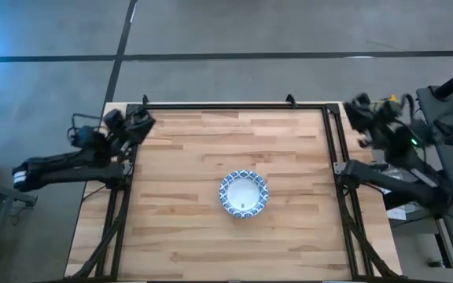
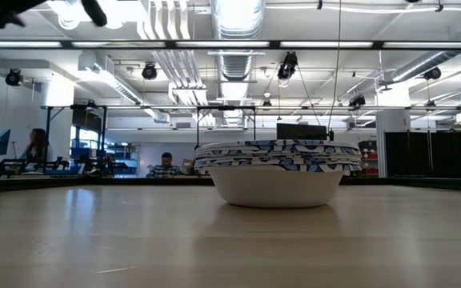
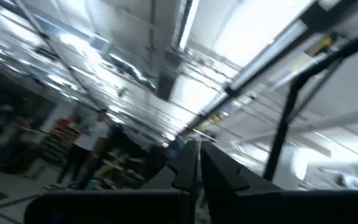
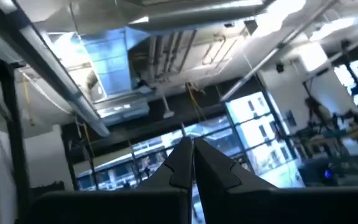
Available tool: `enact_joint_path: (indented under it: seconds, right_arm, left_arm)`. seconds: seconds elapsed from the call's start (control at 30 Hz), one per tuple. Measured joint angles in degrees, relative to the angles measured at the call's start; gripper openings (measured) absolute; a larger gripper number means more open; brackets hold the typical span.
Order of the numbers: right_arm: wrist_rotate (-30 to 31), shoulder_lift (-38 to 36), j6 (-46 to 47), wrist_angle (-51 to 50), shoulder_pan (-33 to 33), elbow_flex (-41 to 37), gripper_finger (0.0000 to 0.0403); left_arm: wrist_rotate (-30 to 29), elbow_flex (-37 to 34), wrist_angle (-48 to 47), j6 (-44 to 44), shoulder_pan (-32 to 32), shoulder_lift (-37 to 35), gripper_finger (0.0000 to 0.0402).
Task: Nest bowls inside each other
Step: Return to Home Position
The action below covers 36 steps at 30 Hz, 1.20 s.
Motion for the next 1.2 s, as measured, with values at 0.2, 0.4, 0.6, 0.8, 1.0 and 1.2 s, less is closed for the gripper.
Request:
enact_joint_path:
  seconds: [0.2,0.4,0.6,0.8,1.0,1.2]
  right_arm:
    - [9.7,-21.0,8.4,-16.1,1.4,-5.6,0.0009]
    - [0.3,-15.2,16.8,-17.0,1.8,-10.1,0.0009]
    - [3.6,-10.8,24.2,13.5,4.7,-25.1,0.0009]
    - [17.8,-10.1,23.5,30.9,14.3,-36.1,0.0009]
    - [27.7,-11.0,17.6,16.4,27.1,-36.2,0.0009]
    - [27.0,-11.2,19.6,5.4,35.5,-36.8,0.0009]
  left_arm:
    - [-9.9,-8.3,-9.4,0.7,-1.7,-15.3,0.0006]
    - [-13.0,-13.9,-23.8,-2.2,-2.4,-25.1,0.0006]
    - [-13.2,-23.5,-25.0,-10.0,-2.7,-31.1,0.0006]
    - [-11.7,-24.5,-32.1,-12.8,-4.4,-28.9,0.0006]
    - [-10.6,-24.5,-40.4,-12.7,-4.7,-29.8,0.0006]
    - [-3.0,-24.5,-43.0,-13.2,-4.7,-29.8,0.0006]
